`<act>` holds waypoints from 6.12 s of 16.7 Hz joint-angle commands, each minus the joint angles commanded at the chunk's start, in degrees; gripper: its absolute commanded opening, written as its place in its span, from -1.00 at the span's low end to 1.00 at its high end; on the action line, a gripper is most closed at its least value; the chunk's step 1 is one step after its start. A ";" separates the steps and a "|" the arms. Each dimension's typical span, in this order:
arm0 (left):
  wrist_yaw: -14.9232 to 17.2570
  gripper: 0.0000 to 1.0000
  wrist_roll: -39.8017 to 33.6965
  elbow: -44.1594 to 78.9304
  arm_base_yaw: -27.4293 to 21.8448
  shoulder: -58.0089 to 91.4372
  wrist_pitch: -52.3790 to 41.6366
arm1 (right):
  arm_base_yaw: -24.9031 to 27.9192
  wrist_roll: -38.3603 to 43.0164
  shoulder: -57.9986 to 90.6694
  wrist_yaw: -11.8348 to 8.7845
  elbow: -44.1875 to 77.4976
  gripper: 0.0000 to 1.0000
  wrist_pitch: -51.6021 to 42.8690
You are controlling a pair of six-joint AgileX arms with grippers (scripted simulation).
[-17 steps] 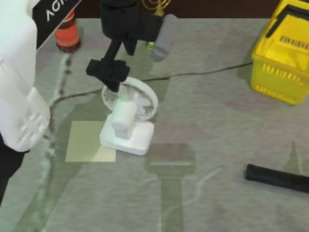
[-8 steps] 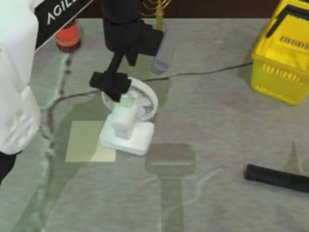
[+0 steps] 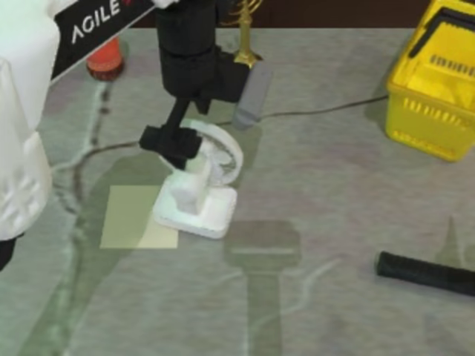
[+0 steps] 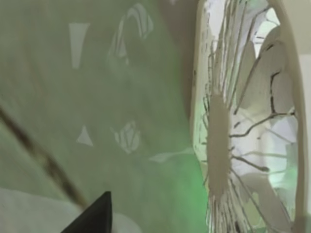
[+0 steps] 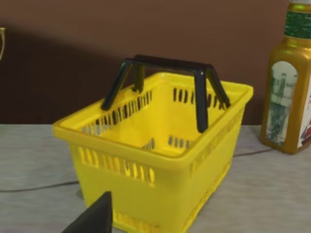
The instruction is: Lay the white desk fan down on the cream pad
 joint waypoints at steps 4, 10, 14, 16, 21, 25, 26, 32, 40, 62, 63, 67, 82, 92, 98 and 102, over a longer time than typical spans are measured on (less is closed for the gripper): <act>0.00 0.55 0.00 0.00 0.00 0.00 0.00 | 0.00 0.00 0.00 0.00 0.00 1.00 0.00; 0.00 -0.36 0.00 0.00 0.00 0.00 0.00 | 0.00 0.00 0.00 0.00 0.00 1.00 0.00; 0.00 -0.96 0.00 0.00 0.00 0.00 0.00 | 0.00 0.00 0.00 0.00 0.00 1.00 0.00; 0.00 -1.00 0.00 0.00 0.00 0.00 0.00 | 0.00 0.00 0.00 0.00 0.00 1.00 0.00; 0.00 -1.00 0.00 0.00 0.00 0.00 0.00 | 0.00 0.00 0.00 0.00 0.00 1.00 0.00; -0.02 -1.00 0.12 1.00 0.06 -0.03 -0.89 | 0.00 0.00 0.00 0.00 0.00 1.00 0.00; -0.02 -1.00 0.10 2.38 0.19 0.47 -2.10 | 0.00 0.00 0.00 0.00 0.00 1.00 0.00; 0.00 -1.00 0.14 18.62 0.84 4.35 -13.15 | 0.00 0.00 0.00 0.00 0.00 1.00 0.00; -0.08 -1.00 -0.37 21.51 0.68 4.99 -15.97 | 0.00 0.00 0.00 0.00 0.00 1.00 0.00; -3.22 -1.00 -136.43 -4.23 4.14 -11.90 -11.53 | 0.00 0.00 0.00 0.00 0.00 1.00 0.00; -2.72 -1.00 -143.72 -5.94 4.39 -13.02 -10.28 | 0.00 0.00 0.00 0.00 0.00 1.00 0.00; -0.43 -1.00 -168.28 -12.90 5.42 -16.95 -5.30 | 0.00 0.00 0.00 0.00 0.00 1.00 0.00; 2.81 -1.00 -190.31 -22.66 6.68 -20.46 1.58 | 0.00 0.00 0.00 0.00 0.00 1.00 0.00; 2.87 -0.85 -190.06 -29.41 7.20 -20.46 8.49 | 0.00 0.00 0.00 0.00 0.00 1.00 0.00; 2.87 0.06 -190.06 -29.41 7.20 -20.46 8.49 | 0.00 0.00 0.00 0.00 0.00 1.00 0.00; 2.87 0.66 -190.06 -29.41 7.20 -20.46 8.49 | 0.00 0.00 0.00 0.00 0.00 1.00 0.00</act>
